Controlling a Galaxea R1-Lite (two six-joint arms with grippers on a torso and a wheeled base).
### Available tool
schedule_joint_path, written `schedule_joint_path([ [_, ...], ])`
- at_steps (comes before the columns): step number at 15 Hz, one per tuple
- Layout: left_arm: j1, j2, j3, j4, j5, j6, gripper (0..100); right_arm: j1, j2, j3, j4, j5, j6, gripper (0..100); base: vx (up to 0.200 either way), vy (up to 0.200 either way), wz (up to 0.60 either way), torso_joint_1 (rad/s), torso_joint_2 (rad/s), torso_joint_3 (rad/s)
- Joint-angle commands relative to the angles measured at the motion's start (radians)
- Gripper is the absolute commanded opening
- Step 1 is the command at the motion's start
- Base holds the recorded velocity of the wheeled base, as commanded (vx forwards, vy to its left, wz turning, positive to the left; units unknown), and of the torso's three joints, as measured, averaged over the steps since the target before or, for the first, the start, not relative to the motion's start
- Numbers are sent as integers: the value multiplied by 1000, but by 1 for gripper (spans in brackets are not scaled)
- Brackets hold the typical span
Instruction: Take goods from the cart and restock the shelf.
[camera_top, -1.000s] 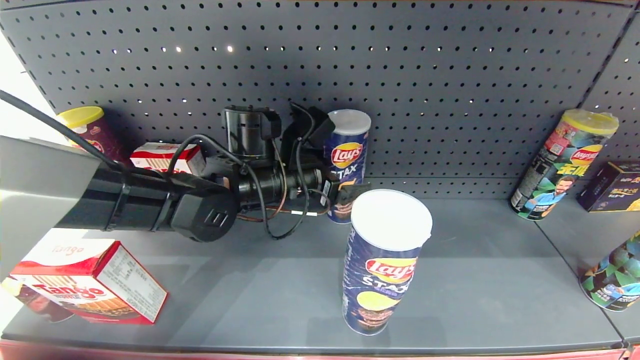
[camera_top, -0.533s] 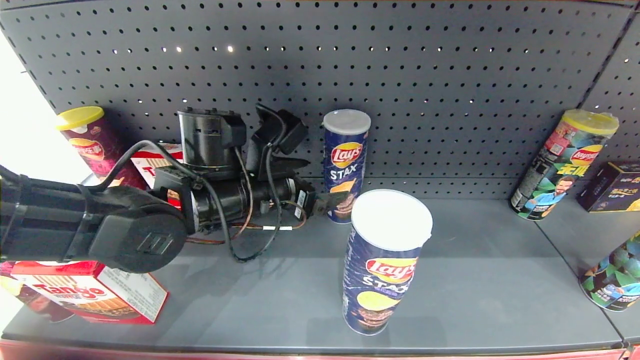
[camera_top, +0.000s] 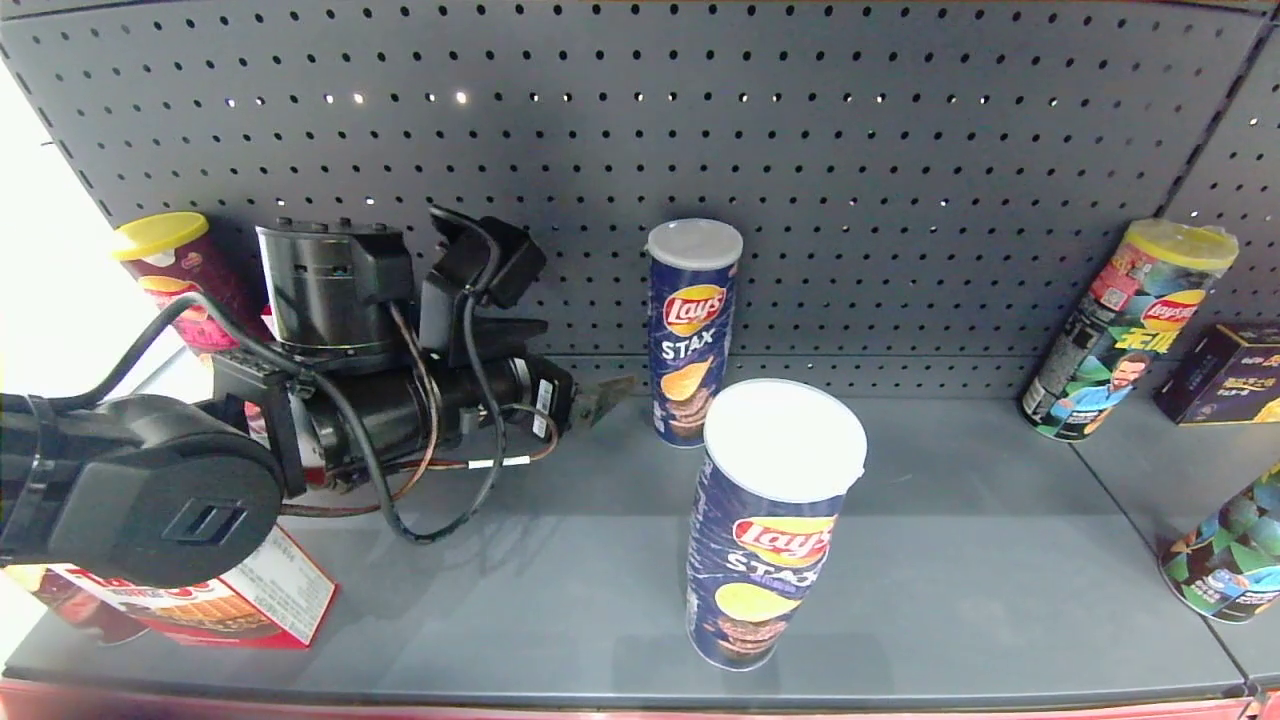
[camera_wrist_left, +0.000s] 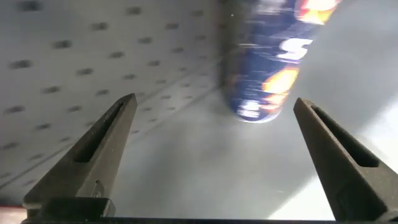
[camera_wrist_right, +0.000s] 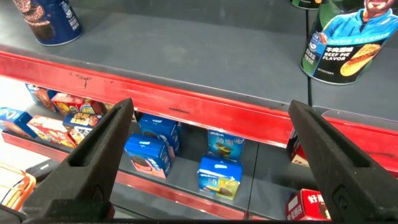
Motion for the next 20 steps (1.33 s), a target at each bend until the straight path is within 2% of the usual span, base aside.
schedule_joint_path([
  [1, 5, 18, -9, 1, 18, 1, 100, 1, 1, 0, 0, 0, -1, 100, 0, 0, 0, 0, 0, 0],
  [3, 13, 46, -31, 1, 43, 3, 100, 1, 1, 0, 0, 0, -1, 100, 0, 0, 0, 0, 0, 0],
  [6, 21, 128, -111, 2, 89, 1, 100, 1, 1, 0, 0, 0, -1, 100, 0, 0, 0, 0, 0, 0],
  [9, 18, 161, -146, 2, 89, 3, 100, 1, 1, 0, 0, 0, -1, 100, 0, 0, 0, 0, 0, 0],
  [20, -10, 184, -155, -1, 86, 0, 100, 1, 1, 0, 0, 0, -1, 100, 0, 0, 0, 0, 0, 0],
])
